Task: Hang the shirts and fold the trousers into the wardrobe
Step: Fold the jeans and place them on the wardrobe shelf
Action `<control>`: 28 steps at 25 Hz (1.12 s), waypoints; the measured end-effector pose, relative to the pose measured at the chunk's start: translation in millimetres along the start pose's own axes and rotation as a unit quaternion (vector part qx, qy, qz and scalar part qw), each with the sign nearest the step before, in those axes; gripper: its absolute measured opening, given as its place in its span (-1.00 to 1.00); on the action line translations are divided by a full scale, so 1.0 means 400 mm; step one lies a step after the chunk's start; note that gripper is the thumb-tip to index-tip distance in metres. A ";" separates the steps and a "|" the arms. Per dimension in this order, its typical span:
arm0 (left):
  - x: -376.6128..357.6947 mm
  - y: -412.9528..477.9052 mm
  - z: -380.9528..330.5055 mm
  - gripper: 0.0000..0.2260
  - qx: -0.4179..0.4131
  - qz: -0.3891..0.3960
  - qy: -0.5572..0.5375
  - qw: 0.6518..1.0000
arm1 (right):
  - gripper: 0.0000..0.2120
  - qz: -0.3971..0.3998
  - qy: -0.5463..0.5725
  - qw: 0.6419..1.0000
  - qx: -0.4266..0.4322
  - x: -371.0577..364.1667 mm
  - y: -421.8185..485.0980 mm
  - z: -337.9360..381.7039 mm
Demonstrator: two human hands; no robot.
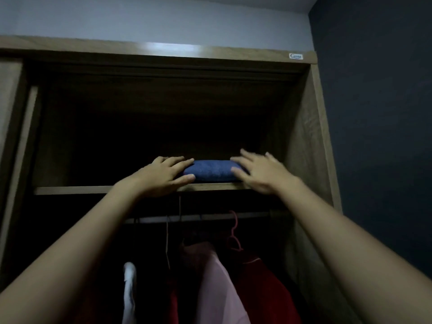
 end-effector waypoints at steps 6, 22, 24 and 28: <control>-0.048 0.029 -0.076 -0.21 -0.036 0.025 -0.003 0.999 | -0.13 -0.005 -0.048 0.998 -0.038 -0.053 -0.069 -0.083; 0.031 -0.152 -0.010 -0.29 -0.015 -0.102 -0.100 0.990 | -0.07 -0.043 -0.011 0.998 -0.034 -0.038 -0.170 0.029; 0.041 -0.232 0.010 -0.38 -0.022 -0.132 -0.129 0.983 | -0.10 -0.065 0.012 0.998 -0.012 -0.048 -0.193 0.131; -0.009 -0.466 0.088 -0.43 0.029 -0.148 -0.168 0.974 | -0.26 -0.085 0.111 0.990 0.017 -0.126 -0.249 0.396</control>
Point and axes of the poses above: each hand's wrist, its own y-axis towards the middle knuckle, its own x-axis out of the back of the hand, z = x × y, the point moved 8 cm from there along y, towards the middle knuckle, and after that the axes turned 10 degrees about x, right-handed, at the moved point
